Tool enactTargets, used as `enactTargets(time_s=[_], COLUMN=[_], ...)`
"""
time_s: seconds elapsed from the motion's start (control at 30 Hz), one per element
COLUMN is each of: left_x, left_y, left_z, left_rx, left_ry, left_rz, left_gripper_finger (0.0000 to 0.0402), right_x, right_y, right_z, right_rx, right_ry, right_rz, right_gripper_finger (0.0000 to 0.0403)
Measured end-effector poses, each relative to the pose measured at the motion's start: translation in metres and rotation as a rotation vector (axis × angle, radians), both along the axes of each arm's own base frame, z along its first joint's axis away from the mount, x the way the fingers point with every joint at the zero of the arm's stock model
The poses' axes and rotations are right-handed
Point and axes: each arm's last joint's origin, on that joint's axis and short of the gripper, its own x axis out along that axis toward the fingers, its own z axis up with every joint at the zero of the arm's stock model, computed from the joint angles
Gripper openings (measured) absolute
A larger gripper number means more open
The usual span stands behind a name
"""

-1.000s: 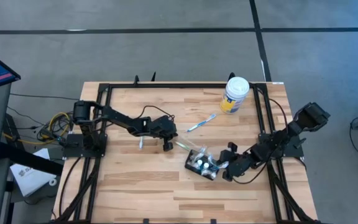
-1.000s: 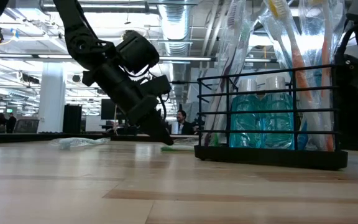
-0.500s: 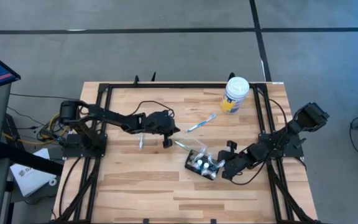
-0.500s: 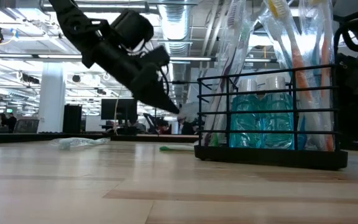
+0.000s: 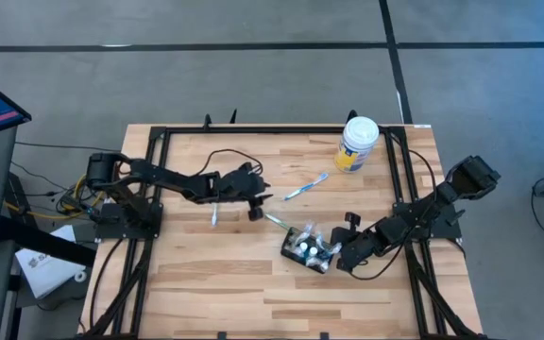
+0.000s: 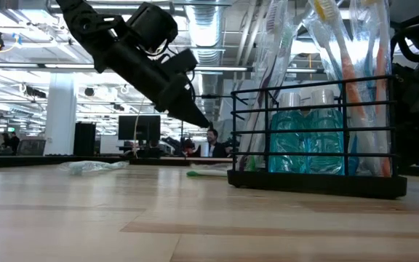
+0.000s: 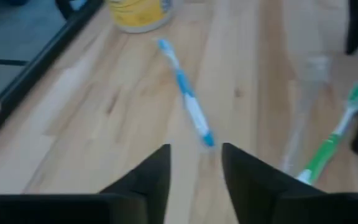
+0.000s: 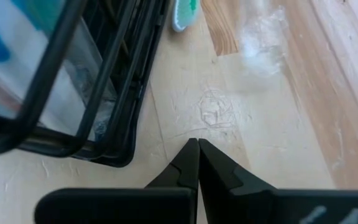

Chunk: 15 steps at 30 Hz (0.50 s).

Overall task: Pick & Place toothbrushing station
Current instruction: Put the right green toothbrush into the mesh organizer

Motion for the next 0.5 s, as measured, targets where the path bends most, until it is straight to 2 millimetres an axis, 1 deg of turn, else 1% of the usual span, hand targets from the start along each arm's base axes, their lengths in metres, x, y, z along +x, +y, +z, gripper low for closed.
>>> enactTargets(time_s=[0.13, 0.2, 0.33, 0.5], left_x=[0.000, 0.001, 0.003, 0.003], left_y=[0.000, -0.004, -0.020, -0.042], left_z=[0.000, 0.000, 0.000, 0.000], left_rx=[0.003, -0.034, -0.107, -0.016], left_ry=[0.000, -0.005, -0.009, 0.010], left_rz=[0.000, -0.059, -0.257, -0.400], left_gripper_finger=[0.0178, 0.0190, 0.0197, 0.0190], right_x=[0.000, 0.000, 0.000, 0.000], right_y=[0.000, 0.000, 0.000, 0.000], right_z=[0.000, 0.000, 0.000, 0.000], right_rx=[-0.001, -0.002, -0.002, -0.001], right_ry=[-0.001, -0.001, -0.002, -0.005], right_rz=[-0.001, -0.001, -0.001, -0.001], right_gripper_finger=[0.0000, 0.0000, 0.0000, 0.0000])
